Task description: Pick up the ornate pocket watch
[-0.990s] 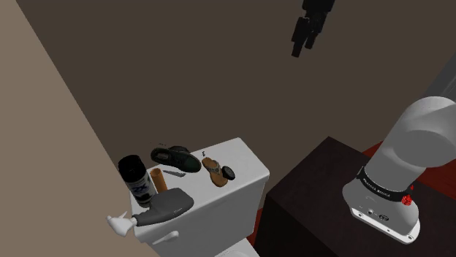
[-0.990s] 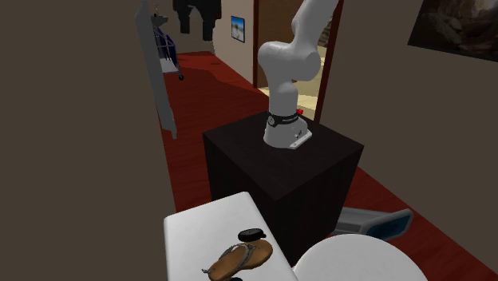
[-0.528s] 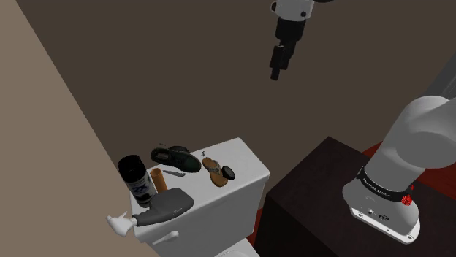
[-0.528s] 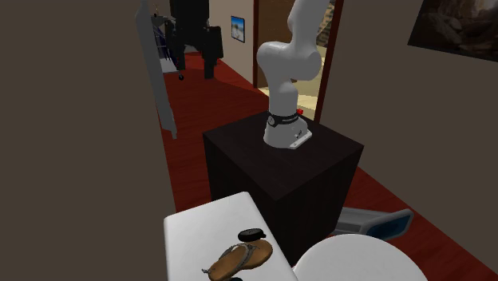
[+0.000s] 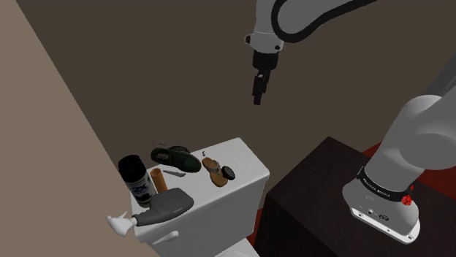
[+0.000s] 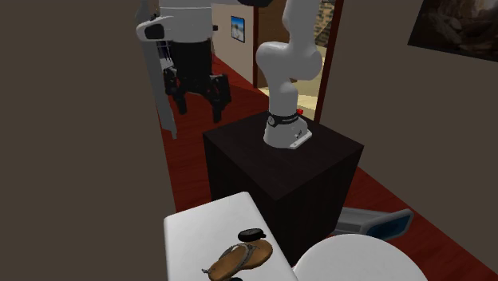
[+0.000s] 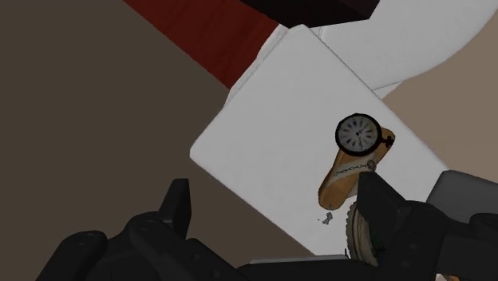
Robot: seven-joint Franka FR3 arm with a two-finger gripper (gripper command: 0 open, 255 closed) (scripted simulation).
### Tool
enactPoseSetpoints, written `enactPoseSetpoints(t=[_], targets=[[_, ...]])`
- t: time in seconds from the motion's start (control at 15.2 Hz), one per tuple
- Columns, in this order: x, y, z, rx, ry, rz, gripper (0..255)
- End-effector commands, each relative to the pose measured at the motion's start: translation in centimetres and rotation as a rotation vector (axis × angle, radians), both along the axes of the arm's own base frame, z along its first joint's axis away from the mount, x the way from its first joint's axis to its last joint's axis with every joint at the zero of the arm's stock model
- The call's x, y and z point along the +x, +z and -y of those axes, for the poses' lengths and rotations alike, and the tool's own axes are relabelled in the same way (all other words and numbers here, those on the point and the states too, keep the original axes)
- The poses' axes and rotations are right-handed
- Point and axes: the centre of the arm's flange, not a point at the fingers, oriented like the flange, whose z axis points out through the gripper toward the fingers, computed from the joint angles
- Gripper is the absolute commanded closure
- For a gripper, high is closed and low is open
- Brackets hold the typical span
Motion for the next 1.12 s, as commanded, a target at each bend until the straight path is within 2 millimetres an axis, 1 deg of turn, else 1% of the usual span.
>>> enactPoseSetpoints(t=[0.0,0.26,0.53,0.79,1.06], targets=[[0.7,-2.1,-2.0,0.004,0.05,-0.013,0],[1.6,-6.2,-5.3,0.01,0.148,-0.039,0],[2.1,-10.2,-8.7,0.017,0.245,-0.066,0],[2.1,-14.3,-12.1,0.023,0.343,-0.092,0],[1.8,-18.3,-15.5,0.03,0.44,-0.118,0]])
